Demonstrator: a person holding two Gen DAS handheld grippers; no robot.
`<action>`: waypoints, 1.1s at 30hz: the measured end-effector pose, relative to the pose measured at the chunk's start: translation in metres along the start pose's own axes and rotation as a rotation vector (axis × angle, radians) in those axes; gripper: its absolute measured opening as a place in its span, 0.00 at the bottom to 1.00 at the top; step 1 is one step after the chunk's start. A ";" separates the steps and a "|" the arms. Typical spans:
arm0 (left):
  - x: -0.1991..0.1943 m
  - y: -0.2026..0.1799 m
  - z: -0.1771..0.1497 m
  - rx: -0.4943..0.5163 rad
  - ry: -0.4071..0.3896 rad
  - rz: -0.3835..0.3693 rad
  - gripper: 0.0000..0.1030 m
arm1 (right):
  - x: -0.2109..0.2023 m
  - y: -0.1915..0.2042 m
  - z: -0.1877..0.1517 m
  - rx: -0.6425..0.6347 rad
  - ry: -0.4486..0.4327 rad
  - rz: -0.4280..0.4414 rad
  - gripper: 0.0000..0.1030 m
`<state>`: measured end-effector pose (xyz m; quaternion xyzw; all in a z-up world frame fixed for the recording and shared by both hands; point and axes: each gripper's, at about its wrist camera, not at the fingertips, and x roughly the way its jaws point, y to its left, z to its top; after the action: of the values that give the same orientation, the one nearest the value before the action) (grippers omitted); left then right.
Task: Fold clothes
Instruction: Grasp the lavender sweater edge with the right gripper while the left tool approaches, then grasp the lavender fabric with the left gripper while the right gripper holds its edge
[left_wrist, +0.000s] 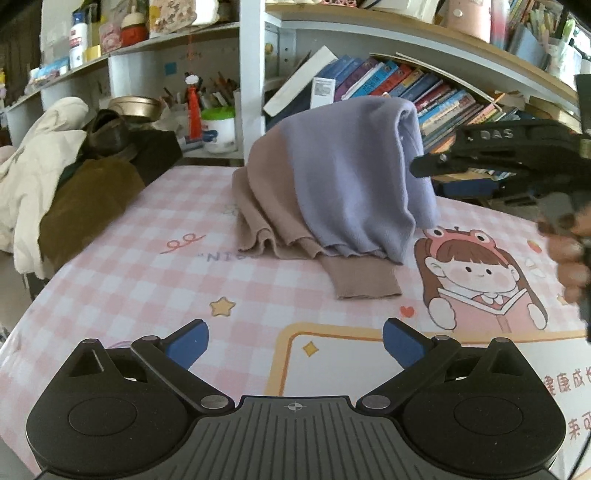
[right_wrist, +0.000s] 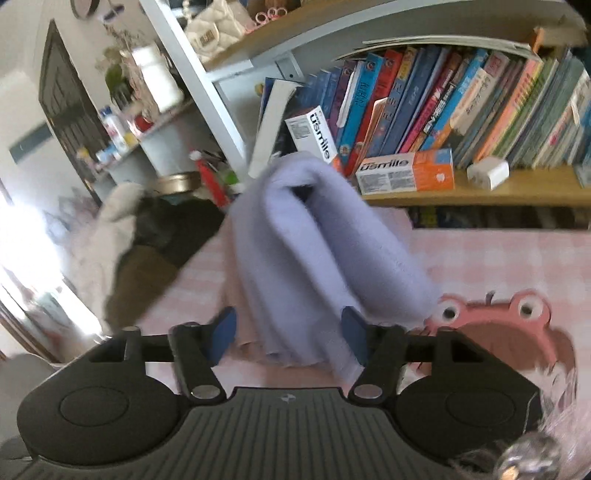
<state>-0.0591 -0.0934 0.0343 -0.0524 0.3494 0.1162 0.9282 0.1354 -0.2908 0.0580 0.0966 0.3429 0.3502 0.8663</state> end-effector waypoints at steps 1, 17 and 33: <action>-0.001 0.003 0.000 -0.003 -0.005 0.006 0.99 | 0.005 -0.001 0.000 -0.013 0.007 -0.006 0.59; 0.000 0.000 0.012 0.143 -0.089 -0.011 0.98 | 0.047 0.008 0.014 0.183 0.135 0.338 0.05; 0.003 -0.079 -0.003 0.299 -0.081 0.078 0.19 | -0.064 0.016 -0.054 0.360 0.178 0.557 0.05</action>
<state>-0.0389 -0.1694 0.0311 0.1048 0.3268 0.1011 0.9338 0.0573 -0.3264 0.0579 0.3069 0.4337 0.5143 0.6732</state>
